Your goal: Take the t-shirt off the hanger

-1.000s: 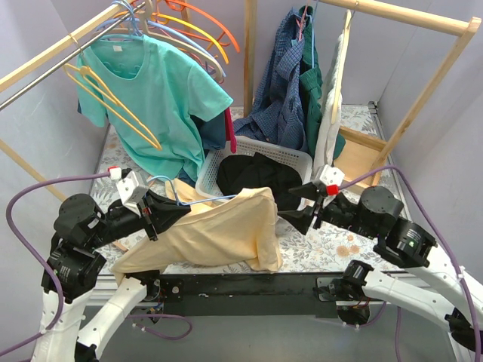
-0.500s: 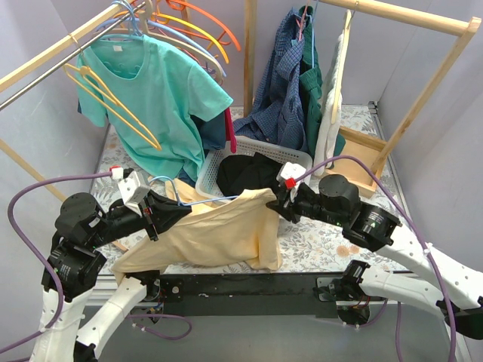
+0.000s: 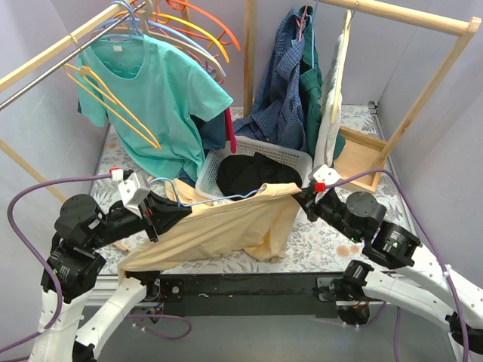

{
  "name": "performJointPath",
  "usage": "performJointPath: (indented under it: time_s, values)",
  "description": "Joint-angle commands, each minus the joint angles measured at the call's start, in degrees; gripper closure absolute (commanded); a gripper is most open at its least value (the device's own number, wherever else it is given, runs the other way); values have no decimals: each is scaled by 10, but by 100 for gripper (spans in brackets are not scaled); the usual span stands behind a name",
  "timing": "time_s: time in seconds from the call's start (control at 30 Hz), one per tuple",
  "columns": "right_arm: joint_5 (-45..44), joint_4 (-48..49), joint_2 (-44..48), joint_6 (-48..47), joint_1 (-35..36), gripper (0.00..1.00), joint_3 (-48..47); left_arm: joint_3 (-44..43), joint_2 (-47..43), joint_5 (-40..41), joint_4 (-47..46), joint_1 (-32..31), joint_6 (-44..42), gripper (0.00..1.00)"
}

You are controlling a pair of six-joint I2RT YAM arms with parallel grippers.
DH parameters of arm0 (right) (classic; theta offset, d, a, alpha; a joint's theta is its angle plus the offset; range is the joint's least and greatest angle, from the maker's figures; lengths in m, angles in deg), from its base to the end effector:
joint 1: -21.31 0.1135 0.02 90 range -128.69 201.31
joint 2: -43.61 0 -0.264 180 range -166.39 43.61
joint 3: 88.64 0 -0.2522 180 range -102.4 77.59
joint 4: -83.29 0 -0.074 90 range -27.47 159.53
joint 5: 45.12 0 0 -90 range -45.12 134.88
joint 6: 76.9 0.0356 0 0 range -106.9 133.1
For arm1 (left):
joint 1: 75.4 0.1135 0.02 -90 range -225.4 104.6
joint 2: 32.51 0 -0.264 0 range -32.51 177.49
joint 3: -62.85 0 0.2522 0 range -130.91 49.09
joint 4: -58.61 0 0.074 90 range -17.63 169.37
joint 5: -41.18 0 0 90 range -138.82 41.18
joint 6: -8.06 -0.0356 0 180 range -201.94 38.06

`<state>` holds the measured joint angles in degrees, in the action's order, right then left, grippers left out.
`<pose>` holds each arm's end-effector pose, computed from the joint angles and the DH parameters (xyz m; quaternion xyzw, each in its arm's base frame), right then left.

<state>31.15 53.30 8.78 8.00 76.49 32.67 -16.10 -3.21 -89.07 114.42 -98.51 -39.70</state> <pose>0.0880 0.1117 0.3547 -0.3018 0.6788 0.2003 0.6388 0.0403 -0.0422 0.4240 0.1106 0.7271 -0.5542 0.3898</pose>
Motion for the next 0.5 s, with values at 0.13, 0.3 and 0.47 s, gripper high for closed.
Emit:
performJointPath:
  time_s: [0.13,0.3,0.47]
  values:
    - [-74,-35,19,35,-13,99,39,-30,-1,0,8,-9,-14,100]
    - [-5,-39,-20,33,-17,99,47,-58,4,14,13,-18,-18,100]
    - [86,-37,-65,29,-17,99,43,-74,16,53,13,-26,-30,100]
